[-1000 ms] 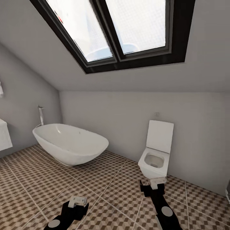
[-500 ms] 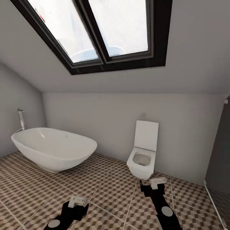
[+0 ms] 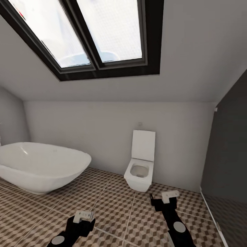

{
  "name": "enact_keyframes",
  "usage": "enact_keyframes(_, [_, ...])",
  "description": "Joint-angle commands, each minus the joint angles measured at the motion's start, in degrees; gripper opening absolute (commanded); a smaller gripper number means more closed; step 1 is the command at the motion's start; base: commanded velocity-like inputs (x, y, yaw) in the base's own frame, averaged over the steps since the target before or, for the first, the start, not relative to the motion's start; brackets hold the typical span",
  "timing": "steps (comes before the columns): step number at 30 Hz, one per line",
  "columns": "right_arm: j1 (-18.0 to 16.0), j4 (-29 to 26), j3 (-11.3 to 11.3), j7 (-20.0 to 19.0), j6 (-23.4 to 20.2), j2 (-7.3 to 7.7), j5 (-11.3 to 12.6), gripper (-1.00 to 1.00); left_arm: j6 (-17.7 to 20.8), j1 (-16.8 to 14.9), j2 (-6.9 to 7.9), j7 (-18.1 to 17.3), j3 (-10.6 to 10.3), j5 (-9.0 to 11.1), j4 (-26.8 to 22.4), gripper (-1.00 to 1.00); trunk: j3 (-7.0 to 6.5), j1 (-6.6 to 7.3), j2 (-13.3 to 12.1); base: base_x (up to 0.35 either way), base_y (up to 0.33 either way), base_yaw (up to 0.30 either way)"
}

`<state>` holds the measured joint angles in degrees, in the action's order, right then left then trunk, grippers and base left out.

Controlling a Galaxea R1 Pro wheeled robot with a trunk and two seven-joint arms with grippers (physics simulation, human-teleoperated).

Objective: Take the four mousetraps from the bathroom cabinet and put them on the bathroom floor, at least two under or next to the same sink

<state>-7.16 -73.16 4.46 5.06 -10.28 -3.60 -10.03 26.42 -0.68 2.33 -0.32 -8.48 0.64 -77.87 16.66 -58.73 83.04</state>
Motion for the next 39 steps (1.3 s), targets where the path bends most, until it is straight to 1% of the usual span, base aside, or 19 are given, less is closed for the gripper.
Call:
enact_keyframes(1, [0.0, -0.1, 0.1, 0.3, -0.4, 0.0, -0.6, 1.0, 0.3, 0.0, 0.04, 0.0, -0.1, 0.1, -0.1, 1.0, 0.02, 0.0, 0.0, 0.0, 0.0, -0.267])
enact_keyframes(39, [0.0, -0.1, 0.1, 0.3, -0.4, 0.0, -0.6, 1.0, 0.3, 0.0, 0.04, -0.1, -0.1, 0.1, 0.0, 1.0, -1.91, 0.0, 0.0, 0.0, 0.0, -0.268])
